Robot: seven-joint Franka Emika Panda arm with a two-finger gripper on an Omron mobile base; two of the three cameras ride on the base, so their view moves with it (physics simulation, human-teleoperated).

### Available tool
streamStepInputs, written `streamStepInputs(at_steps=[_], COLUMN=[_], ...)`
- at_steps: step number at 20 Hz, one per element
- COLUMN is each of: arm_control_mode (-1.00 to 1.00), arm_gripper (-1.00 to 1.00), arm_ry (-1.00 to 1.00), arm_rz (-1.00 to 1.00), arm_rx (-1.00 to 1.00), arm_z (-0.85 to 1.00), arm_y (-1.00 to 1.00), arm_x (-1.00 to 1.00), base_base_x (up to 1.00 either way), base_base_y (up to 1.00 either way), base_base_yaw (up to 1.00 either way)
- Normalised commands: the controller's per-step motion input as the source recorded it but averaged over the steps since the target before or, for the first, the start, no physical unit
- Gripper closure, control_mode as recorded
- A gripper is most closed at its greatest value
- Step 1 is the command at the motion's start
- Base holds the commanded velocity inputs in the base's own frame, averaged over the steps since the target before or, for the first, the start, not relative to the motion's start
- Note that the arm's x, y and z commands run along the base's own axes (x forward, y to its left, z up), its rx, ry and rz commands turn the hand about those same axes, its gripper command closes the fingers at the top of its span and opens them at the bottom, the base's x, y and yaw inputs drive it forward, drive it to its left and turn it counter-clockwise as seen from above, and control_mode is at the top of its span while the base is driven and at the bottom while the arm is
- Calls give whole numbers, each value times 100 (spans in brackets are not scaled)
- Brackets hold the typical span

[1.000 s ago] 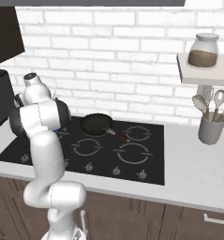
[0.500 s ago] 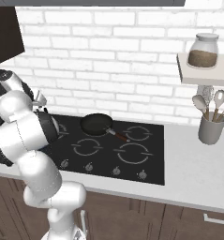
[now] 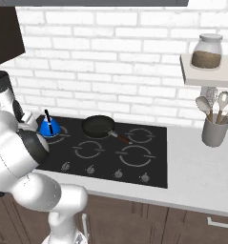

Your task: Pick the kettle from the counter and place it on a stove burner. Then turn the burner on.

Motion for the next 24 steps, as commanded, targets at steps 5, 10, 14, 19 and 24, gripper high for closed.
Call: streamStepInputs(at_steps=[5, 10, 14, 19, 24], arm_control_mode=[-100, -100, -100, -100, -100], arm_gripper=[-100, -100, -100, -100, -100], arm_ry=[36, 16, 0, -1, 0], arm_rz=[-17, -18, 0, 0, 0], arm_rx=[0, 0, 0, -5, 0], arm_z=[-100, -37, -2, -21, -4], arm_y=[27, 5, 0, -12, -4], arm_x=[-90, -14, 2, 33, 12], base_base_x=[0, 0, 0, 0, 0], base_base_y=[0, 0, 0, 0, 0], base_base_yaw=[0, 0, 0, 0, 0])
